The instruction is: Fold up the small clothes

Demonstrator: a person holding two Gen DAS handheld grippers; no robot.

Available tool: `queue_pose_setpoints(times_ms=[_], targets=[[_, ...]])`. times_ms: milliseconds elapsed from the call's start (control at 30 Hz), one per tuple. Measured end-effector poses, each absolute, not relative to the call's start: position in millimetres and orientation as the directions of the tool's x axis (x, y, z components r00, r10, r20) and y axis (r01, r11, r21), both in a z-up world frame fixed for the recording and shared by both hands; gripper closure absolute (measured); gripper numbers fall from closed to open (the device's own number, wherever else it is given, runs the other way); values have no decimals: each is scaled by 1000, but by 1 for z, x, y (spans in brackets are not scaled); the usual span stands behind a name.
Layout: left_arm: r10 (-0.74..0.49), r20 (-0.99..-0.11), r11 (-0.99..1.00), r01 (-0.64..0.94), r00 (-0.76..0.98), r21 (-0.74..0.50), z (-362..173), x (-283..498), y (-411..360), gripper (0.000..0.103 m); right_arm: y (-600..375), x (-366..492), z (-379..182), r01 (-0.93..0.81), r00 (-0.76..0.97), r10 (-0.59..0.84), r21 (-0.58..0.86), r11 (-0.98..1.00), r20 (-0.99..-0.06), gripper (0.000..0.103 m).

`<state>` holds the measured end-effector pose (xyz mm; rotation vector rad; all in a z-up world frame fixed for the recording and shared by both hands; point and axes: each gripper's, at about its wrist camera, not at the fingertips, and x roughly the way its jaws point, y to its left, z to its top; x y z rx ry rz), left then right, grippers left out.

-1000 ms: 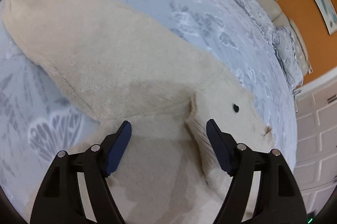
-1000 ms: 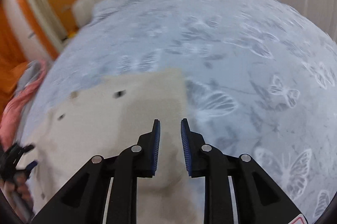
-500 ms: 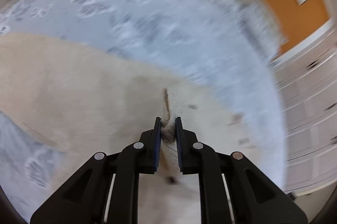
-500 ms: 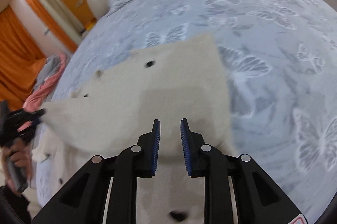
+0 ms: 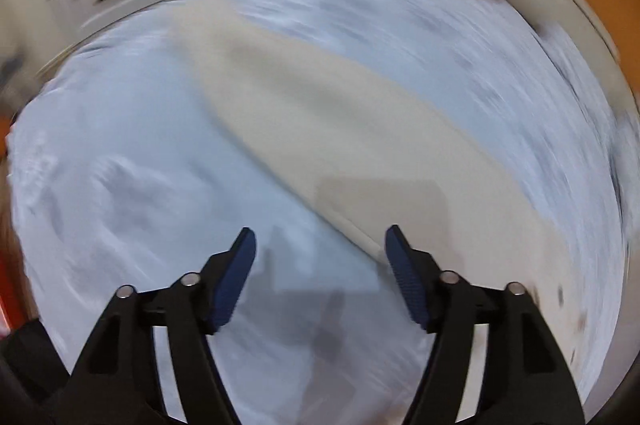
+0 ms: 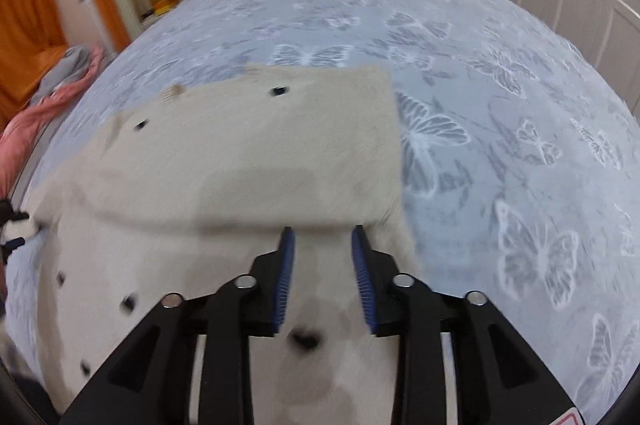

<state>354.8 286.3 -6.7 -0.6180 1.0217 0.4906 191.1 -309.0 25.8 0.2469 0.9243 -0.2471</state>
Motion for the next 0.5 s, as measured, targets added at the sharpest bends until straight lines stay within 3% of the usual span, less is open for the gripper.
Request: queue_pose_setpoints(times_ms=[133,233,267,333,433,500], targets=[[114,-909,578,-771,401,-268,-38,359,388,33,-270,164,22,272,552,-65,106,956,-831,65],[120,-888,503,-798,443,-330,-36,370,410,35,-241,157,17,241,507,-45,92,966,-861,65],[104,-887,517,-786,451,-339,-35,379,409,39,-234,156,16,235,500,-37,94,967,-865,65],[58,-893,616,-720,446,-320,-29,410,395,95,-221,155,16,233,491,-31,97,968,-870,65],[58,-858,697,-636,510,-331,9,434,362,93,-207,161,21,221,499,-34,89,971,-866,65],[1,-779,787,-481,628,-387,61,442,306,93,-204,165,25,218,510,-32,93,972,-860,65]])
